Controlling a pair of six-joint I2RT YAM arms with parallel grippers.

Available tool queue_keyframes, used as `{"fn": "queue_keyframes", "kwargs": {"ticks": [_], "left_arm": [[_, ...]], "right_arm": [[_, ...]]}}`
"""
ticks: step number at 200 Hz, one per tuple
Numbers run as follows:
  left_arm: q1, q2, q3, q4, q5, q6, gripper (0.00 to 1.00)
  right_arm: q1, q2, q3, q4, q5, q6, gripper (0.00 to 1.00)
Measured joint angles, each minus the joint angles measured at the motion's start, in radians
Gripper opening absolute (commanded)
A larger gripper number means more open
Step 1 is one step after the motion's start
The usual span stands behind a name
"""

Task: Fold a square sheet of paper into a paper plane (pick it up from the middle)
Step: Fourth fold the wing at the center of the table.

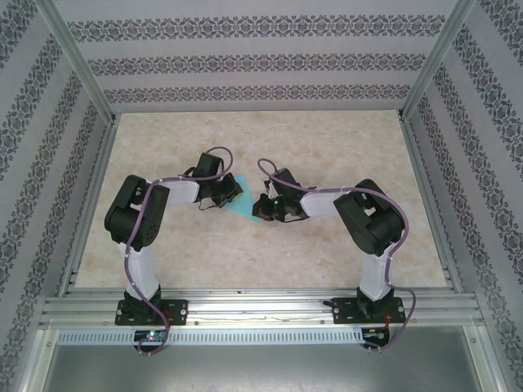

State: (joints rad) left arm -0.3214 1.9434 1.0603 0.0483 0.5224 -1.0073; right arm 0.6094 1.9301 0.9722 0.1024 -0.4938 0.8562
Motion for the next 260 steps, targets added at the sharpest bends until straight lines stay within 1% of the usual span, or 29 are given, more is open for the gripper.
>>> {"fn": "queue_keyframes", "kwargs": {"ticks": [29, 98, 124, 192, 223, 260], "left_arm": [[0.022, 0.019, 0.011, -0.007, 0.002, 0.017, 0.00], [0.030, 0.021, 0.006, -0.005, 0.032, 0.066, 0.01], [0.049, 0.025, 0.004, -0.004, 0.066, 0.085, 0.04], [0.092, 0.050, 0.016, -0.008, 0.154, 0.130, 0.03], [0.108, 0.058, 0.024, -0.013, 0.167, 0.146, 0.03], [0.152, 0.074, 0.057, -0.034, 0.164, 0.166, 0.03]], "right_arm": [[-0.006, -0.006, -0.016, 0.016, -0.016, 0.000, 0.00], [-0.006, -0.013, -0.026, 0.021, -0.020, 0.000, 0.00], [-0.006, -0.013, -0.026, 0.019, -0.020, 0.000, 0.00], [-0.006, -0.015, -0.033, 0.029, -0.020, -0.017, 0.00], [-0.006, -0.015, -0.034, 0.030, -0.021, -0.019, 0.00], [-0.006, -0.015, -0.035, 0.032, -0.021, -0.022, 0.00]]}}
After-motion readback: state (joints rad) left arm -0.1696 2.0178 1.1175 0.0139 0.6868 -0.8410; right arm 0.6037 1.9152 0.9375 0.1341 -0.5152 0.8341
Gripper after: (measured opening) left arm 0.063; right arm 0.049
